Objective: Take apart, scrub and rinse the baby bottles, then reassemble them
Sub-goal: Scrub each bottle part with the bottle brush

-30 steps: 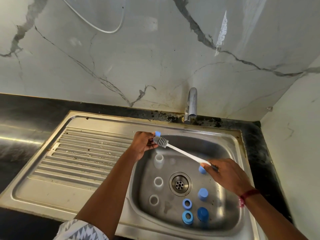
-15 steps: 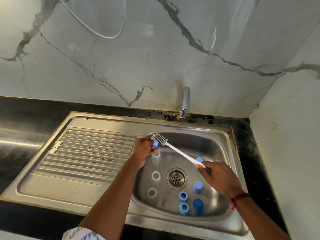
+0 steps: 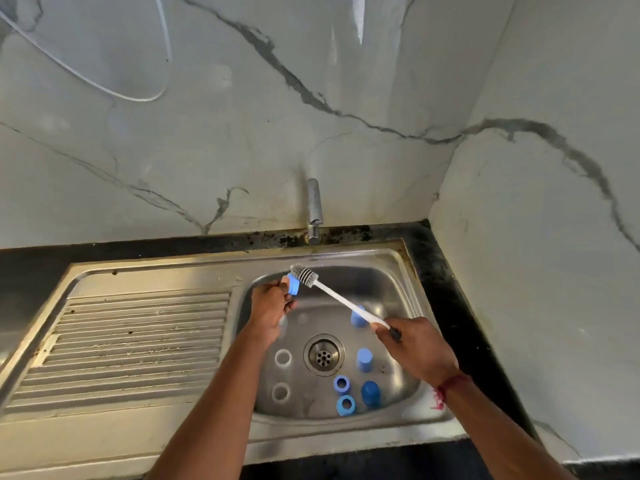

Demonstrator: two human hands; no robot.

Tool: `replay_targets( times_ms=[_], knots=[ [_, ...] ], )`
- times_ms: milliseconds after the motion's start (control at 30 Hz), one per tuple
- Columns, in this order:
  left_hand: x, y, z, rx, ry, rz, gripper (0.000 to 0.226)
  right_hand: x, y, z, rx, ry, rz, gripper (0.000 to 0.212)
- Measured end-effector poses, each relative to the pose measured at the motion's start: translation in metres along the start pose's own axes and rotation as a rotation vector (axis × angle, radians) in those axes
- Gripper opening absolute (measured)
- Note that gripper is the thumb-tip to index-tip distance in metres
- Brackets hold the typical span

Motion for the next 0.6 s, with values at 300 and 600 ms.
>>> replay_targets(
  times_ms=[300,600],
  knots=[
    [0.013,-0.005,-0.006,0.102,0.115,0.177,0.017,-0.003,0.003,-0.022,0.118,-0.002,0.001,0.029],
    [0.007,-0.001,-0.005,-0.053,0.275,-0.116,0.017,-0.002,-0.001,-0.014,0.136,0.018,-0.038,0.039]
  ],
)
Point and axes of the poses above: each hand's wrist, its own z-axis towards the middle knuckle, its own x-axis out of the palm, y = z × x, the point moved 8 cm from there along z, towards the middle knuckle, and after that the axes turned 9 degrees about -z, right-handed, at the moved point
